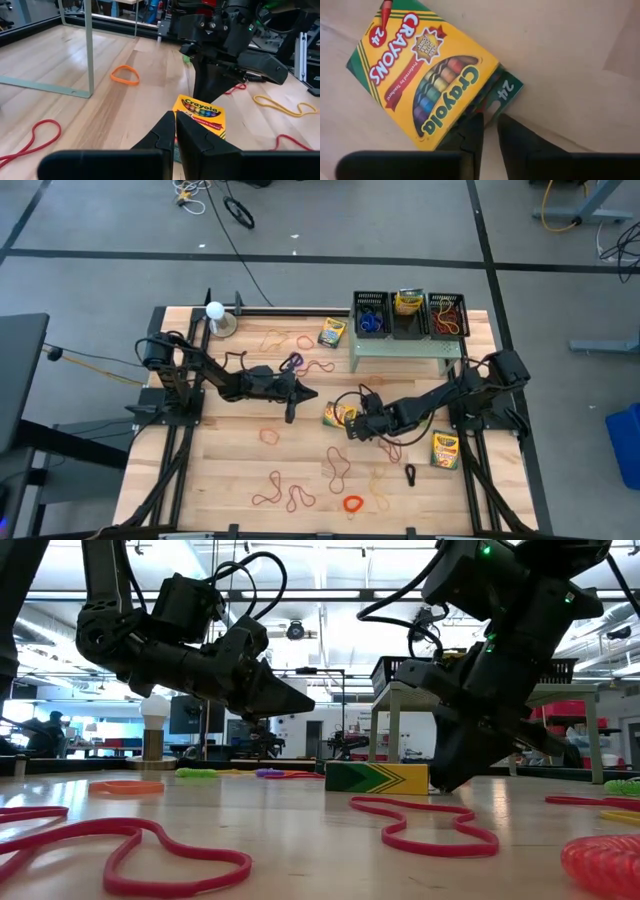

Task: Pick & Place Office Desk Supplies
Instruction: Put the middle yellow crayon box into the middle black basket on the shelf

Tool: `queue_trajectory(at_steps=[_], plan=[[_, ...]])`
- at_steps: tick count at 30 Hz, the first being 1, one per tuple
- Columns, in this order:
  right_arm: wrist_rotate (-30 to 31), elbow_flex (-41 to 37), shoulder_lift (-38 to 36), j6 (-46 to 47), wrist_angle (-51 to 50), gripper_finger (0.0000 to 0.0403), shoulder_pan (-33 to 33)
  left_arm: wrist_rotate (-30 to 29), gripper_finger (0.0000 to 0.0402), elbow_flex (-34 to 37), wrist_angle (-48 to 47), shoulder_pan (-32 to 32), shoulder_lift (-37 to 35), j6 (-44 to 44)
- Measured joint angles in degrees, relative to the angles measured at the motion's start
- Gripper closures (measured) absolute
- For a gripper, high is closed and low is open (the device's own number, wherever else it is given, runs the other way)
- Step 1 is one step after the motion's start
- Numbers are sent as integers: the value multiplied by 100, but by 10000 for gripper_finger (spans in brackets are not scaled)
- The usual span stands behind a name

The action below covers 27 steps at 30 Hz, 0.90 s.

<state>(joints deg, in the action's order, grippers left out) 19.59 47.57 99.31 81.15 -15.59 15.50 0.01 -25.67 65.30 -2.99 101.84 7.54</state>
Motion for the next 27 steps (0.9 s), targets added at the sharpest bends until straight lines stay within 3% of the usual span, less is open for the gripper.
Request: queue_trajectory(at_steps=[9,13,27], plan=[[39,-3,3,-732,-11,393,-39,2,377,0,-5,-10,0,683],[244,-9,-41,-1289,-67,397,-50,7,363,0,-18,-10,0,743],[715,3,-66,-3535,197,401,-41,364,221,0,-190,-10,0,921]])
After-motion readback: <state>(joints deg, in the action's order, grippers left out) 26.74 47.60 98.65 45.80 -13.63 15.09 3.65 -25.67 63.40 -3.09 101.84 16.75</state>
